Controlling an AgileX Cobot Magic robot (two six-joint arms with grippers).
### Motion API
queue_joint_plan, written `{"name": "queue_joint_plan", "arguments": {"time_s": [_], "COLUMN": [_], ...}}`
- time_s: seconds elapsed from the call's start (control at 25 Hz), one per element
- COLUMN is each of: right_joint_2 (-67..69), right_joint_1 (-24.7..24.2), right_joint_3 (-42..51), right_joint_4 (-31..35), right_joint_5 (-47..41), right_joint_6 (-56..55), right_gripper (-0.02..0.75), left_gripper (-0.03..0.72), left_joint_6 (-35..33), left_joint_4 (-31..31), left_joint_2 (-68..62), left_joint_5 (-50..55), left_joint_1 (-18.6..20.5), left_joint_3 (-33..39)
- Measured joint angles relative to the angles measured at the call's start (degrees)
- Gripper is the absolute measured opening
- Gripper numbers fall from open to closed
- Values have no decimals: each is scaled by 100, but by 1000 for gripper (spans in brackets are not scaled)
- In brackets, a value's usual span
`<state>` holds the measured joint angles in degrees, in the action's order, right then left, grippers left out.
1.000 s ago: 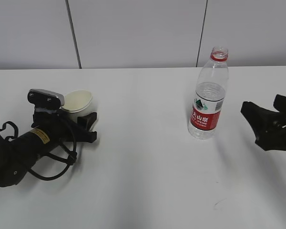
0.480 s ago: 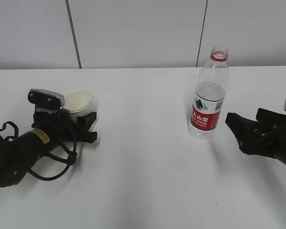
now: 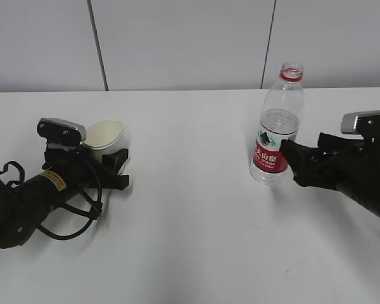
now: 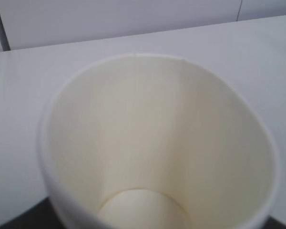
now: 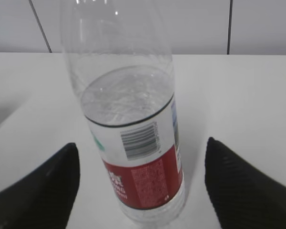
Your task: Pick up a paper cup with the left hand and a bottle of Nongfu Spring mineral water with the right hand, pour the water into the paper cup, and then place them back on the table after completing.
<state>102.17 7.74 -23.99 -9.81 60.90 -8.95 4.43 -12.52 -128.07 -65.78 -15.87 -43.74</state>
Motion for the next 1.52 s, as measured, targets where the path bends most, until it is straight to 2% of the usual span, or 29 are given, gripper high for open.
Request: {"name": "queue_joint_plan", "arguments": {"time_s": [0.28, 1.2, 1.52], "right_joint_2": [415, 1455, 1647], "right_joint_1": [0, 0, 0], "right_joint_3": [-457, -1581, -1794], "right_joint_4": [-207, -505, -516], "right_joint_5": [-250, -187, -129], "right_joint_6": [10, 10, 22], "right_gripper": [608, 609, 578], "left_gripper": [358, 356, 356], "left_joint_6": [0, 0, 0], "left_joint_4": [0, -6, -375], "left_joint_2": [0, 0, 0], "left_joint_5": [-1, -6, -12], "left_joint_1": [0, 0, 0], "left_joint_3": [0, 0, 0]}}
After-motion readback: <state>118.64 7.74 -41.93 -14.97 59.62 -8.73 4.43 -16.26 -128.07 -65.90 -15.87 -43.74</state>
